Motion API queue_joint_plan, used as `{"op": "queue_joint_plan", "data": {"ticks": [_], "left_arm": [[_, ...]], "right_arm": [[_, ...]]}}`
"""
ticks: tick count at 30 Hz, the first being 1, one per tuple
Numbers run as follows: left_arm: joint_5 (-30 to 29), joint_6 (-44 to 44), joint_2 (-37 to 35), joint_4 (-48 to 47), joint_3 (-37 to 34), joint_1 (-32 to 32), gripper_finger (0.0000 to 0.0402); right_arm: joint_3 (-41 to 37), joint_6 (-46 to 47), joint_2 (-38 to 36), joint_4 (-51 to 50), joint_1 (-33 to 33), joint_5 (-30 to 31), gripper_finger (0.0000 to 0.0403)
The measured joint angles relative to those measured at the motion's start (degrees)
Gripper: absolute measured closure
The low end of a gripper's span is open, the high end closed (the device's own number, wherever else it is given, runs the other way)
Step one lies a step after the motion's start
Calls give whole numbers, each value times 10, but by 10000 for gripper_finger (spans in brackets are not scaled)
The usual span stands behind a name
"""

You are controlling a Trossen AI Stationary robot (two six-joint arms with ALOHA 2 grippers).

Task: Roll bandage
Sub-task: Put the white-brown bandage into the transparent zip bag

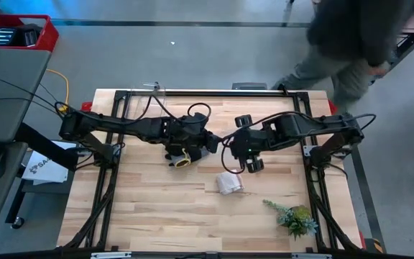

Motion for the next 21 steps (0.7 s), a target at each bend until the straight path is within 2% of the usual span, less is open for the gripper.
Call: {"op": "queue_joint_plan", "data": {"ticks": [5, 11, 16, 21], "left_arm": [[1, -6, -5, 3, 0, 2, 401], [1, -25, -6, 17, -1, 8, 401], [-4, -25, -6, 7, -1, 27, 401], [-10, -26, -6, 6, -1, 46, 401]], "right_arm": [[-23, 24, 1, 6, 0, -36, 388], [-25, 63, 2, 10, 17, -53, 399], [-25, 96, 2, 10, 43, -108, 401], [-25, 116, 1, 16, 63, -99, 402]]}}
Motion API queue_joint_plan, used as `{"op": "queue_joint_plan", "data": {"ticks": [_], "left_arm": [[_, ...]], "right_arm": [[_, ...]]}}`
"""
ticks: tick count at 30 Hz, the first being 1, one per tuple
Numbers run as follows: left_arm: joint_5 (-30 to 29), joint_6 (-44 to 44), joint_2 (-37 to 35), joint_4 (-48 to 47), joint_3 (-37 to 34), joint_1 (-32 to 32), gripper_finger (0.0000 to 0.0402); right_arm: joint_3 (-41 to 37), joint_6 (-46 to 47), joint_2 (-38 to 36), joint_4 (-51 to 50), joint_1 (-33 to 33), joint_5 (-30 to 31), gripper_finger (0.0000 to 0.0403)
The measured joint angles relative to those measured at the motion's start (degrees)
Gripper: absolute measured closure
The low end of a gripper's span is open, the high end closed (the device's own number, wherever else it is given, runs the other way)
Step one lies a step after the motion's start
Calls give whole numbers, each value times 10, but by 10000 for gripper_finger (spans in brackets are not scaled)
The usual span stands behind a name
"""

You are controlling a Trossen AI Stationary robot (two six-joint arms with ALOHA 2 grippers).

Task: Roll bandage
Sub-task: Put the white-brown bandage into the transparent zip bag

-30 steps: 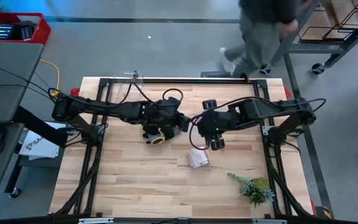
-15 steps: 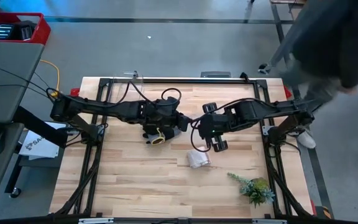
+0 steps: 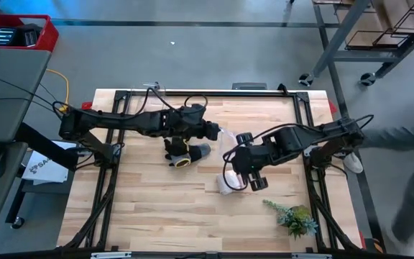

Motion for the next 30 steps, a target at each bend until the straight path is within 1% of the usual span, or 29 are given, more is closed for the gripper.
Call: {"op": "queue_joint_plan", "data": {"ticks": [3, 6, 13, 16, 21, 24, 27, 30], "left_arm": [[2, -9, 0, 4, 0, 4, 401], [26, -5, 0, 11, 0, 3, 401], [34, 2, 0, -11, 0, -8, 401], [23, 2, 0, -16, 0, -10, 401], [20, 3, 0, -17, 0, -11, 401], [18, 9, 0, -26, 0, -10, 401], [13, 16, -2, -39, 0, -11, 401], [10, 30, -14, -80, 0, -11, 401]], "right_arm": [[0, 12, 0, 8, 2, 20, 402], [3, 23, 0, 6, 2, 49, 401], [37, 51, 0, 10, -16, 65, 395], [64, 68, 0, 11, -23, 67, 368], [113, 97, -1, 12, -30, 124, 290], [134, 99, -1, 5, -32, 123, 252], [144, 111, -1, -1, -32, 112, 233], [144, 139, -1, -28, -32, 111, 230]]}}
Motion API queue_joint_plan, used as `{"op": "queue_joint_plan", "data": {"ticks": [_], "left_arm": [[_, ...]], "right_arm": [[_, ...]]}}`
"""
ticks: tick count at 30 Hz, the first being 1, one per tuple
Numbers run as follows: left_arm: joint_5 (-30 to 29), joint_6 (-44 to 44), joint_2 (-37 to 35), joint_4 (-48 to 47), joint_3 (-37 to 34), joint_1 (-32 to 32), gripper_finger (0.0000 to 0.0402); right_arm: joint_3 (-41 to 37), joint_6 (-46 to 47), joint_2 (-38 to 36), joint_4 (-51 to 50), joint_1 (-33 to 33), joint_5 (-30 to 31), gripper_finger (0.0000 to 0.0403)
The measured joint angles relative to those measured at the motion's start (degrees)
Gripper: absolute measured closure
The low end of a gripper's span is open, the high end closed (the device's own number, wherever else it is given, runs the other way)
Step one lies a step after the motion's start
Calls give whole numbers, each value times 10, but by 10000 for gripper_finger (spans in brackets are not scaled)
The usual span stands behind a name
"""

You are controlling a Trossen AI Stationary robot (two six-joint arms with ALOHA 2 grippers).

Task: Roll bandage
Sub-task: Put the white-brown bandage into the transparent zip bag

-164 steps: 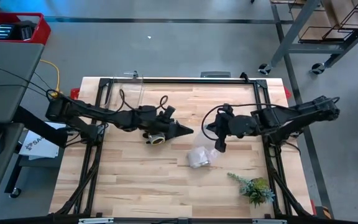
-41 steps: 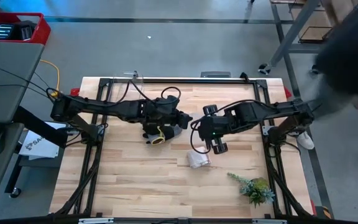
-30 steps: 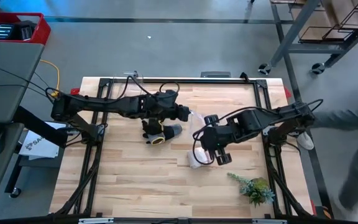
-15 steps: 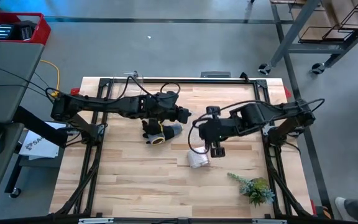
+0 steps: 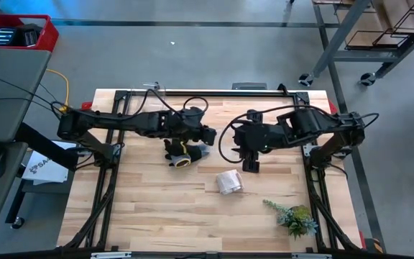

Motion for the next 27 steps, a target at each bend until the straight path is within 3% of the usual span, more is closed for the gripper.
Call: {"op": "queue_joint_plan", "data": {"ticks": [5, 11, 16, 20, 22, 27], "left_arm": [[-56, 5, -55, -145, -2, -5, 401], [-89, -57, -154, -193, -54, -30, 401], [-134, -187, -205, -187, -113, -96, 401], [-171, -255, -211, -177, -131, -144, 401], [-185, -271, -209, -175, -137, -153, 401], [-192, -268, -207, -158, -138, -155, 401]], "right_arm": [[-10, 47, 0, -53, 0, -3, 229], [-73, 61, -13, -60, -2, -6, 229], [-228, 183, -65, 82, -12, -90, 229], [-367, 439, -89, 236, -14, -186, 229], [-413, 523, -88, 298, -10, -226, 229], [-495, 587, -85, 426, 10, -243, 229]]}}
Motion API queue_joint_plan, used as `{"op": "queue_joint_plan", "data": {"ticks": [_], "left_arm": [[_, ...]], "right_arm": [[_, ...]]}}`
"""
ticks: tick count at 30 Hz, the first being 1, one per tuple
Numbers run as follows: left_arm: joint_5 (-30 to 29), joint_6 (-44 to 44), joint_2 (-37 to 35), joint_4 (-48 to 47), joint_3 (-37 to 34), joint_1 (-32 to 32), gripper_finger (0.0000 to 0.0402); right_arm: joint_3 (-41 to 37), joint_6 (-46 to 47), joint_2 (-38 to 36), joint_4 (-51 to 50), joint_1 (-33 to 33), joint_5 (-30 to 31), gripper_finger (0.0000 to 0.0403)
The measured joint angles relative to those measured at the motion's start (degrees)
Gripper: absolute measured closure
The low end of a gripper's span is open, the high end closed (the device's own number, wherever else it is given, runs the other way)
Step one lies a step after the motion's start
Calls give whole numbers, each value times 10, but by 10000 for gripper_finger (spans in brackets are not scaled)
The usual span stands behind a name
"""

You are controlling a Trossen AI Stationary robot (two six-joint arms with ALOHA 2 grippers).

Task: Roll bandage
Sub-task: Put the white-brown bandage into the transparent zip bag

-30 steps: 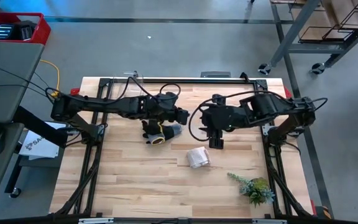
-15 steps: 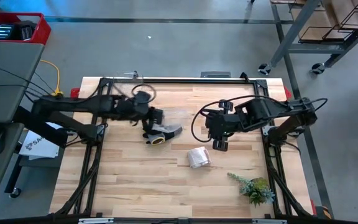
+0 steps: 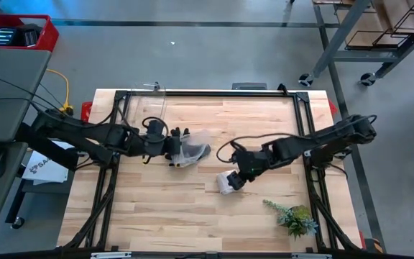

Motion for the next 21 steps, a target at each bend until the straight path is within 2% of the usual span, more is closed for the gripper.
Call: {"op": "queue_joint_plan", "data": {"ticks": [3, 14, 18, 21], "left_arm": [[0, 9, 0, 11, 0, 0, 401], [12, 15, 0, 12, 1, 5, 401], [13, 15, 0, 12, 1, 5, 401], [13, 7, 0, 12, 1, 5, 401]], "right_arm": [[-28, -2, 0, 47, 3, 19, 229], [-37, -70, 0, 74, -21, 48, 224], [-37, -116, 0, 75, -22, 45, 196], [-37, -158, 0, 76, -15, 14, 163]]}}
